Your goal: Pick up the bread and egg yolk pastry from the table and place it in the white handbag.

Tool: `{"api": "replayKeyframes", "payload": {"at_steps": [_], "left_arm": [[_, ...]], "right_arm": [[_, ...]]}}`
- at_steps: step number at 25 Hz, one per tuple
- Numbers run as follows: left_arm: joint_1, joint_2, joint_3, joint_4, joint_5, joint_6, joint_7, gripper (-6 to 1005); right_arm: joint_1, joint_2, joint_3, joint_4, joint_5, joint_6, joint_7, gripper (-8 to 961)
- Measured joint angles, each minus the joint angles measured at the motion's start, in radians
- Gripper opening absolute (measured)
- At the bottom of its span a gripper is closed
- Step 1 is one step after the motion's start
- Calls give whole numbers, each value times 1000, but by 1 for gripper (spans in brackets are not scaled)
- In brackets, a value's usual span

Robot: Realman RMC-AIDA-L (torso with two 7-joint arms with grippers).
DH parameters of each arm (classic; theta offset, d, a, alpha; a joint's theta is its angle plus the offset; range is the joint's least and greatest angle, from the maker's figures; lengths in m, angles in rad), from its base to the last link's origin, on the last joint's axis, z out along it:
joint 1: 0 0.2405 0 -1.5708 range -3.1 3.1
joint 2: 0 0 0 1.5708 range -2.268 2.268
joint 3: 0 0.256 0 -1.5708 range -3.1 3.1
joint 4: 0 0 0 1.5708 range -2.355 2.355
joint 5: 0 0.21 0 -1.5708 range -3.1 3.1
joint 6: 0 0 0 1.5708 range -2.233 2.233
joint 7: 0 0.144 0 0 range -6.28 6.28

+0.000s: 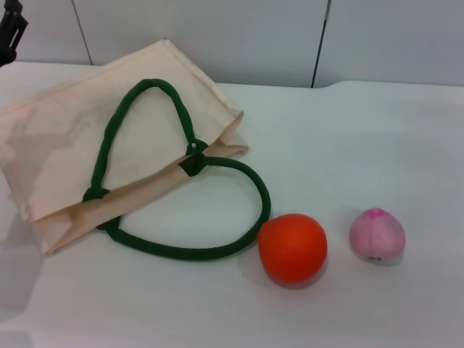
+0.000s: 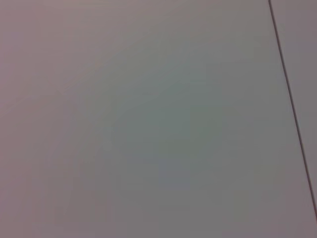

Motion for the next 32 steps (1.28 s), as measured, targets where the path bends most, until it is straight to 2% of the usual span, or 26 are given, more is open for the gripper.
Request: {"api": "replayKeyframes", "payload": {"at_steps": [32], "left_arm": [[-2, 0, 6, -10, -14, 0, -11, 865]], "right_arm": [[15, -6, -26, 22, 2, -32, 0, 762]]}}
